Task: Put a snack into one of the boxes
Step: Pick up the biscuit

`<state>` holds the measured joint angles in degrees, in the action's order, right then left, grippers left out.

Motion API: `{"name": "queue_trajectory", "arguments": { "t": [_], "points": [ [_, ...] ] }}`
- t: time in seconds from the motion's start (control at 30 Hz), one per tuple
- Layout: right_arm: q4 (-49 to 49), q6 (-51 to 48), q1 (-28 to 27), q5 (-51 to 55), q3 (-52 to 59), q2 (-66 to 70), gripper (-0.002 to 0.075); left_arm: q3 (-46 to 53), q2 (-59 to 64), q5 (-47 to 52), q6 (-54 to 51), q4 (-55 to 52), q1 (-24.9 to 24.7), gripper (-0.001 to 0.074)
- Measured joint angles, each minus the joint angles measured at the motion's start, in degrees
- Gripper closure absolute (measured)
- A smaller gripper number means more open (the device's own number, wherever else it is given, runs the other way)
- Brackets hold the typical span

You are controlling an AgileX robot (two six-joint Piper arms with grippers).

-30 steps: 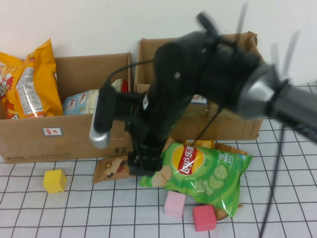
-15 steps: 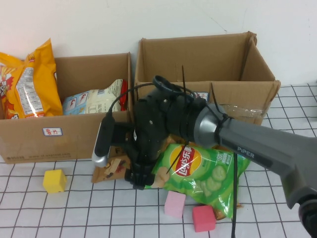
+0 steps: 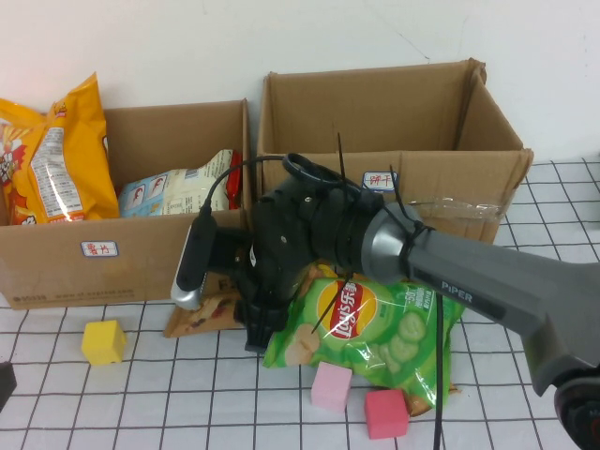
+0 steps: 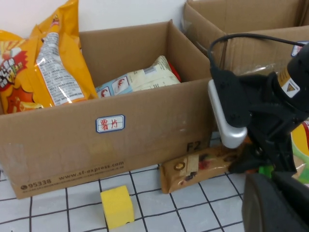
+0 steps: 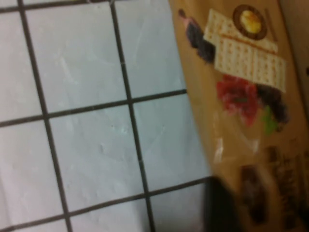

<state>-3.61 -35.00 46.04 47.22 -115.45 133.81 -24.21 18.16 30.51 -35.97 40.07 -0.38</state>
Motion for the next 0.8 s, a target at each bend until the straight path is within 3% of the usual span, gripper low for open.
{"name": "queue_trajectory", "arguments": {
  "t": [0.13,0.5,0.8],
  "points": [
    [0.0,0.0,0.0,1.3,-1.3,0.0,0.0565,0.0,0.0,0.2,0.0,0.0,0.0,0.0736],
    [4.4,5.5,0.0,21.3,-9.9,-4.6,0.0572,0.0,0.0,0.5,0.0,0.4,0.0,0.0736],
    [9.7,9.3,0.0,22.3,-10.5,-16.9,0.0572,0.0,-0.1,1.4,0.0,1.9,0.0,0.0736]
  ]
}}
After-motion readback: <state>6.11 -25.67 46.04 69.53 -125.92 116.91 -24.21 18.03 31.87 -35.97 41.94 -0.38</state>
